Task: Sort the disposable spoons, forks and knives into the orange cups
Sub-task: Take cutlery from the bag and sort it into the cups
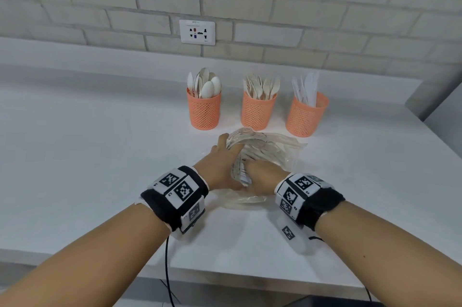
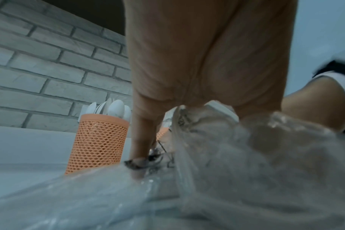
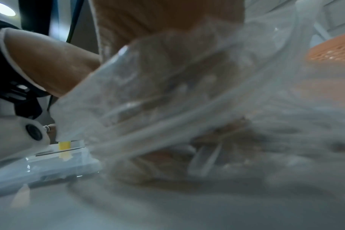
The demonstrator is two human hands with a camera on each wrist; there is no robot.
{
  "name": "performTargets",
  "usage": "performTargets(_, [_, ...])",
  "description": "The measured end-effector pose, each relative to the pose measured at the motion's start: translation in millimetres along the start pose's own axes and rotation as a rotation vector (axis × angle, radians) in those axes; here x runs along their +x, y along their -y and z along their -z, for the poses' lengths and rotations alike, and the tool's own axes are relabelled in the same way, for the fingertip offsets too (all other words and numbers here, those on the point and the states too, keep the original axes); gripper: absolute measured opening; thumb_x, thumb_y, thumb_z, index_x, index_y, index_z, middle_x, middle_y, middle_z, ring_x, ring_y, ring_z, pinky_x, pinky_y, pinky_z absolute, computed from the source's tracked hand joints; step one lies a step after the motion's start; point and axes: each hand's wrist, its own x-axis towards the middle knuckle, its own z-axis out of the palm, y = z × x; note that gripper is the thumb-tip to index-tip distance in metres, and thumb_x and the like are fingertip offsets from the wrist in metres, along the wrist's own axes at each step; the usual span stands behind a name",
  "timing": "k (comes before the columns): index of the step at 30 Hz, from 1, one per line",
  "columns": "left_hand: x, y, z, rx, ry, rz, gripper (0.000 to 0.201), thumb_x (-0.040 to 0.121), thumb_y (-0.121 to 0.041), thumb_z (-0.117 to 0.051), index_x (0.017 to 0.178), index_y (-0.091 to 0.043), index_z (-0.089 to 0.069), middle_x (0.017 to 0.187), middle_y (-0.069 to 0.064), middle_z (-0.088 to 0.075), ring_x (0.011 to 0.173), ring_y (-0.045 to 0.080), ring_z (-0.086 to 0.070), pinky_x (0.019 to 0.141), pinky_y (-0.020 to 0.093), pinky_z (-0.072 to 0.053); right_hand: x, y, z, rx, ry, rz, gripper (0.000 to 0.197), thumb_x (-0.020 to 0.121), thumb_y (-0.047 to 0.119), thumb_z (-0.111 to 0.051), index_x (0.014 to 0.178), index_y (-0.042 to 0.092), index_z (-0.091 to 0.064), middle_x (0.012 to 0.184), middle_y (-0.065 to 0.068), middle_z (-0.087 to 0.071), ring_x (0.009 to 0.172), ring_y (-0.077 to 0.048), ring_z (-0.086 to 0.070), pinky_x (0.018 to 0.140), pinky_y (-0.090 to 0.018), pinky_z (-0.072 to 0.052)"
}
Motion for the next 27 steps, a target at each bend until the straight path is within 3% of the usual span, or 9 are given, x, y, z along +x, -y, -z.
performTargets(3, [-2.9, -4.1, -0.8, 0.043, -0.015, -0.009, 0.104, 0.064, -0.044, -0.079, 0.147, -0.027, -0.018, 0.151, 0.015, -0.002, 0.137, 0.040, -0.022, 0.108, 0.050, -0.034, -2.0, 3.5, 7.6, -0.058, -0.028, -0.015, 0.030, 0.084, 0.023, -0.064, 0.108, 0.007, -0.056, 0.101, -0.007, -0.063, 0.093, -0.023, -0.060, 0.071, -0.027, -0.041])
performTargets(6, [-6.3, -11.3, -4.5, 0.173, -0.038, -0.014, 0.105, 0.062, -0.050, -0.078, 0.145, -0.028, -0.017, 0.153, 0.014, -0.002, 0.138, 0.036, -0.019, 0.104, 0.055, -0.033, 1.5, 4.6, 20.0, -0.021, 0.018, -0.028, 0.049, 0.078, 0.017, -0.068, 0.123, 0.008, -0.050, 0.113, -0.007, -0.060, 0.103, -0.025, -0.059, 0.087, -0.032, -0.049])
performTargets(8, [-5.9, -15.1, -9.4, 0.245, -0.066, -0.020, 0.108, 0.061, -0.055, -0.077, 0.145, -0.027, -0.016, 0.154, 0.014, -0.003, 0.137, 0.034, -0.020, 0.103, 0.054, -0.032, 0.0, 7.2, 28.7, 0.000, 0.099, -0.035, 0.046, 0.084, 0.018, -0.061, 0.127, 0.007, -0.049, 0.117, -0.010, -0.060, 0.104, -0.026, -0.059, 0.093, -0.037, -0.050])
performTargets(11, [-2.2, -17.0, -10.7, 0.293, -0.088, 0.023, 0.112, 0.060, -0.057, -0.076, 0.146, -0.024, -0.013, 0.153, 0.013, -0.006, 0.136, 0.033, -0.024, 0.104, 0.053, -0.032, -8.7, 6.3, 40.6, 0.046, 0.101, 0.009, 0.024, 0.089, 0.020, -0.055, 0.108, 0.004, -0.054, 0.090, -0.005, -0.065, 0.079, -0.018, -0.062, 0.070, -0.026, -0.051])
performTargets(13, [0.5, -15.1, -5.3, 0.311, -0.097, 0.066, 0.111, 0.060, -0.056, -0.077, 0.144, -0.020, -0.014, 0.151, 0.012, -0.013, 0.134, 0.033, -0.028, 0.104, 0.053, -0.032, -20.1, 4.5, 54.0, -0.010, 0.117, 0.010, 0.013, 0.092, 0.022, -0.054, 0.089, 0.010, -0.051, 0.067, 0.002, -0.055, 0.056, -0.009, -0.050, 0.051, -0.019, -0.039])
performTargets(15, [4.3, -10.4, 2.0, 0.306, -0.109, 0.085, 0.107, 0.060, -0.056, -0.077, 0.141, -0.019, -0.018, 0.147, 0.010, -0.019, 0.131, 0.033, -0.032, 0.103, 0.052, -0.031, -29.4, -2.6, 71.2, -0.082, 0.131, -0.011, 0.015, 0.092, 0.021, -0.053, 0.082, 0.009, -0.052, 0.062, 0.004, -0.050, 0.051, -0.008, -0.044, 0.047, -0.018, -0.034])
performTargets(18, [12.1, -3.3, 11.9, 0.246, -0.107, 0.105, 0.101, 0.059, -0.056, -0.078, 0.137, -0.019, -0.026, 0.141, 0.008, -0.028, 0.127, 0.030, -0.036, 0.102, 0.050, -0.032, -42.5, -22.6, 91.6, -0.102, 0.155, -0.048, 0.016, 0.089, 0.020, -0.055, 0.094, 0.006, -0.060, 0.065, 0.003, -0.055, 0.052, -0.011, -0.045, 0.050, -0.022, -0.035])
performTargets(22, [21.7, 4.8, 18.4, 0.076, -0.030, 0.144, 0.096, 0.059, -0.051, -0.080, 0.135, -0.020, -0.030, 0.143, 0.007, -0.024, 0.127, 0.029, -0.039, 0.105, 0.049, -0.035, -60.6, -62.9, 99.3, 0.113, 0.252, -0.080, 0.009, 0.088, 0.018, -0.056, 0.080, 0.017, -0.055, 0.062, 0.004, -0.054, 0.048, -0.011, -0.041, 0.049, -0.021, -0.034])
performTargets(27, [30.2, 15.0, 13.3, -0.015, 0.083, 0.168, 0.105, 0.062, -0.054, -0.078, 0.143, -0.019, -0.021, 0.151, 0.011, -0.006, 0.137, 0.032, -0.027, 0.109, 0.049, -0.033, -82.0, -107.2, 91.2, 0.664, 0.155, 0.014, 0.007, 0.089, 0.004, -0.057, 0.096, 0.005, -0.056, 0.060, -0.002, -0.050, 0.044, -0.011, -0.036, 0.048, -0.025, -0.027])
